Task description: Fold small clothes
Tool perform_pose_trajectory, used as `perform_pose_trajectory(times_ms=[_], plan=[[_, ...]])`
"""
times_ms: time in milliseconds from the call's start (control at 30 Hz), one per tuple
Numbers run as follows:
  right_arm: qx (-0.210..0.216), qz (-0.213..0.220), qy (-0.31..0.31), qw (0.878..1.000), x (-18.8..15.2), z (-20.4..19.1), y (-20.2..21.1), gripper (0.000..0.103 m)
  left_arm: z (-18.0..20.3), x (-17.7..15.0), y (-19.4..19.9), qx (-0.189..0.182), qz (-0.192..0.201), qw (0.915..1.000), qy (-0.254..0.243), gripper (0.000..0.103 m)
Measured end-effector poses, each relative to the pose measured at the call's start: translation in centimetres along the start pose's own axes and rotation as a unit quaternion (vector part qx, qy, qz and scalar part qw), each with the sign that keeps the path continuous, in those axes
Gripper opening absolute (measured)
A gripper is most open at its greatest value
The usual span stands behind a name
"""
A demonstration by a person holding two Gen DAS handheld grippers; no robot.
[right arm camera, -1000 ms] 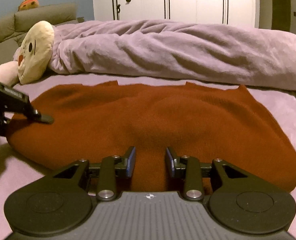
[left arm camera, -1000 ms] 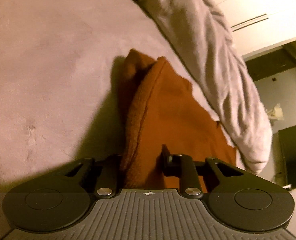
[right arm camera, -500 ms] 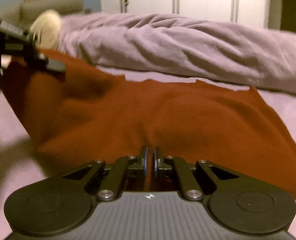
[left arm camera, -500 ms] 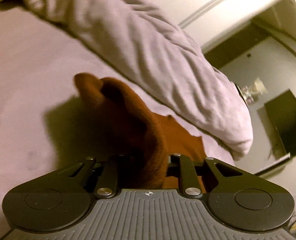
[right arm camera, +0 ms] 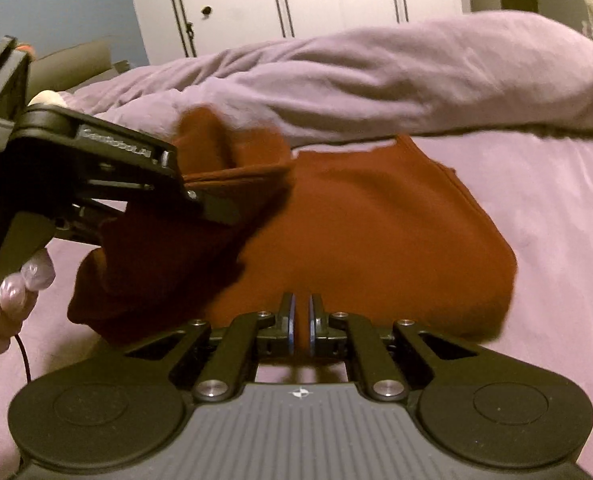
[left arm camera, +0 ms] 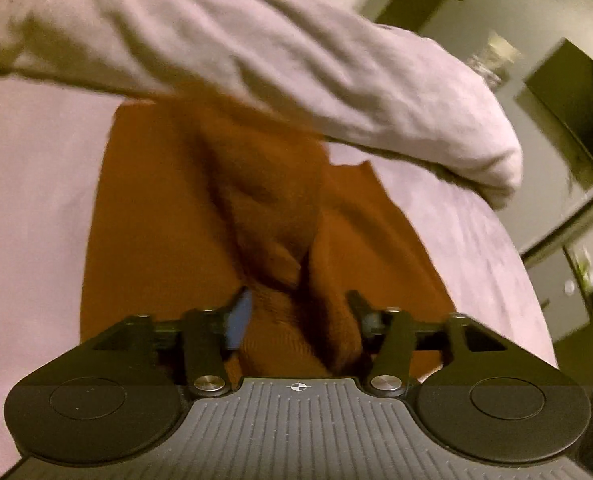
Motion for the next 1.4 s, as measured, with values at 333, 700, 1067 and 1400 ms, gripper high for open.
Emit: perform_pose_trajectory(times_ms=[333,700,1067,1400], plan=[[0.022,0.016,-0.042,0.999,1.4,0.9,1.5,0.008,-1.0,-5.2,8.3,0.052,0.082,0.9952,-0.013,0.089],[0.100,0.065,-0.013,0.993,5.8,-3.3,2.9,0.012,-6.2,-6.4,4.9,0.093,0.038,0.9919,0.078,0.089],[0.076,-0.039,-0.007,0.996,3.8,-1.5,-3.1,0.007,-6.8,-7.2,5.8,0.109,0.053,0.9898,0.075,0.092],[0.211,-0.041,-0.185,0.959,7.0,2.0,-3.4,0.034,-7.8,-7.9,6.0,0.109,0.045,0.9888,0.092,0.095]])
Point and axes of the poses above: each gripper's, at about its wrist camera, not at the fingertips, and y roughly against the way its jaws point, z to its right, x to its top, the point moved 1 cm from there along -y, roughly the way its jaws point, and after that the axes turned 14 degrees about -z, right-handed, at the moved point
